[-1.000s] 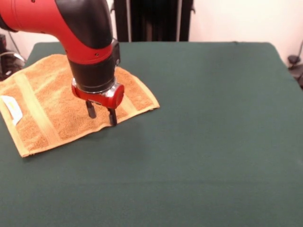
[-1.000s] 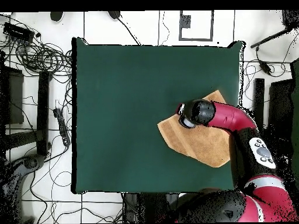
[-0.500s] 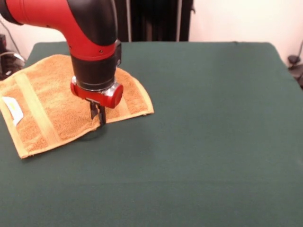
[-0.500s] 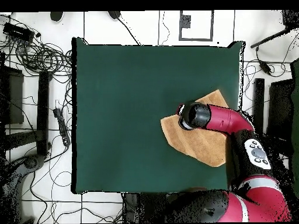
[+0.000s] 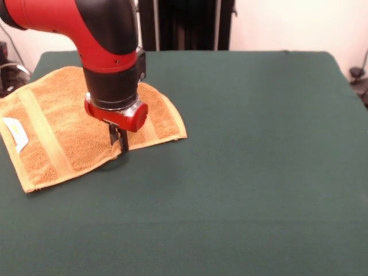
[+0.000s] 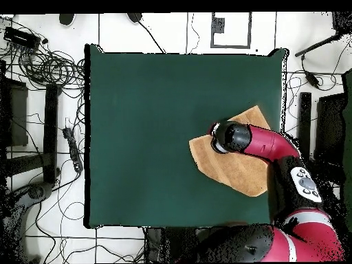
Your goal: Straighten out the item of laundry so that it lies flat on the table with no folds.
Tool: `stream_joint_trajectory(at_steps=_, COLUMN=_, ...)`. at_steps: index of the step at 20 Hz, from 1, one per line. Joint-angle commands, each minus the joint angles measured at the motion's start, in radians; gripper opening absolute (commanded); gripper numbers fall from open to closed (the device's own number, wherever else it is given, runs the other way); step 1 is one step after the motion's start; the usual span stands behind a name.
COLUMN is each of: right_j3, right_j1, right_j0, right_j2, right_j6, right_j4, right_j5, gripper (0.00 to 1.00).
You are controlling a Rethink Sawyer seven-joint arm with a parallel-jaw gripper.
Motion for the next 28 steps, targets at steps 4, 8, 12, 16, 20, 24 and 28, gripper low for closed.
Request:
stream_joint_trajectory(at_steps=4, right_j3=-0.052, right_j1=0.212, right_j0=0.015, right_j2=0.172, right_j6=0.094, right_j4=0.086, right_j5=-0.176, gripper=0.00)
stream_joint_trajectory(at_steps=8, right_j3=-0.093, right_j1=0.209, right_j0=0.011, right_j2=0.221, right_j6=-0.007, right_j4=0.075, right_j5=-0.116, gripper=0.00)
stream_joint_trajectory(at_steps=12, right_j3=-0.121, right_j1=0.207, right_j0=-0.001, right_j2=0.253, right_j6=-0.083, right_j4=0.045, right_j5=-0.085, gripper=0.00)
stream_joint_trajectory(at_steps=16, right_j3=-0.136, right_j1=0.207, right_j0=-0.004, right_j2=0.261, right_j6=-0.093, right_j4=0.026, right_j5=-0.077, gripper=0.00)
stream_joint_trajectory(at_steps=20, right_j3=-0.176, right_j1=0.201, right_j0=0.013, right_j2=0.255, right_j6=-0.116, right_j4=0.001, right_j5=-0.029, gripper=0.00)
stream_joint_trajectory(at_steps=24, right_j3=-0.211, right_j1=0.193, right_j0=0.019, right_j2=0.257, right_j6=-0.151, right_j4=-0.021, right_j5=0.030, gripper=0.00)
stream_joint_trajectory(at_steps=28, right_j3=-0.255, right_j1=0.189, right_j0=0.017, right_j2=0.271, right_j6=-0.201, right_j4=-0.053, right_j5=0.095, gripper=0.00)
